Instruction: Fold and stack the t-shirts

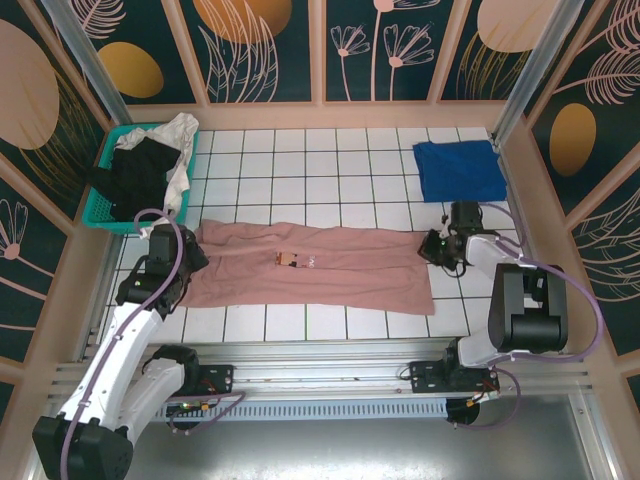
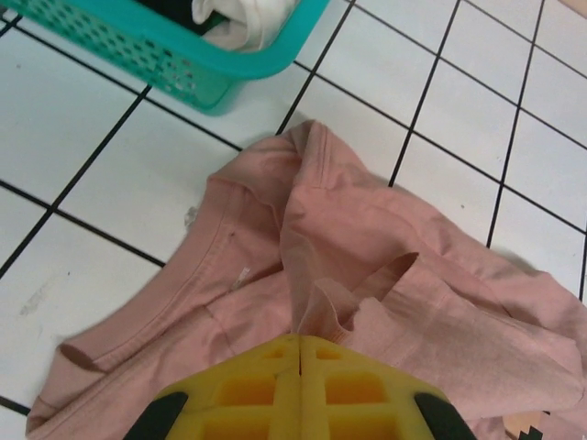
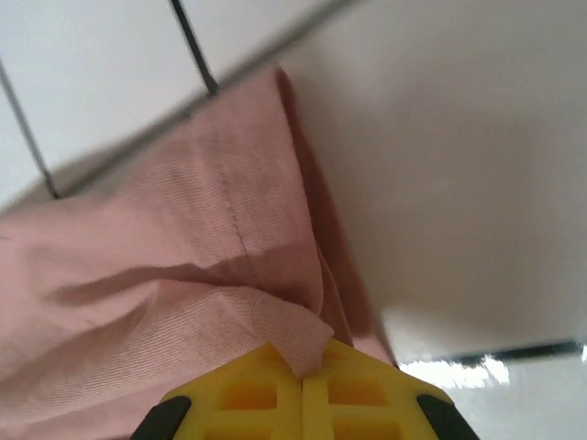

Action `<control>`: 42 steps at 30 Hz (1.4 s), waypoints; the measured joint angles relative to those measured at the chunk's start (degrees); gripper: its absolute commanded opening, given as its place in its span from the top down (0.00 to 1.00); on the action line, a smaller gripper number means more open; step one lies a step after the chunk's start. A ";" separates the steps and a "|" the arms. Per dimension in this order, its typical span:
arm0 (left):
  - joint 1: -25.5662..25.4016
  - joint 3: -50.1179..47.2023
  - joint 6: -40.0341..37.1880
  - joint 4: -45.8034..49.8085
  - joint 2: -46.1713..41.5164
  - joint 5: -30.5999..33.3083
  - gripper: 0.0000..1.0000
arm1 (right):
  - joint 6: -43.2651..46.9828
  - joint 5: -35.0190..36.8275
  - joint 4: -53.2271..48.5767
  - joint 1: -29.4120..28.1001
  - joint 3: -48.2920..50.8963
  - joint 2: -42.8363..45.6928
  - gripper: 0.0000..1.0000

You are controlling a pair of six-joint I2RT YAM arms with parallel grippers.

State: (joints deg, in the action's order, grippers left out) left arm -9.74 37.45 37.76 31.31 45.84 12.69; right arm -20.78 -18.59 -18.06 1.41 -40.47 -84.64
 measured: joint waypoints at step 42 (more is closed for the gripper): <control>0.00 -6.80 11.41 0.33 -3.37 2.43 1.00 | -8.59 2.40 0.17 -9.35 -1.14 8.00 0.71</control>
State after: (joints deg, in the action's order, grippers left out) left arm -9.74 30.65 49.17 31.64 42.48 15.11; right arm -29.36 -16.19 -17.89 -7.94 -41.60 -76.64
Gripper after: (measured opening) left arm 0.054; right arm 0.291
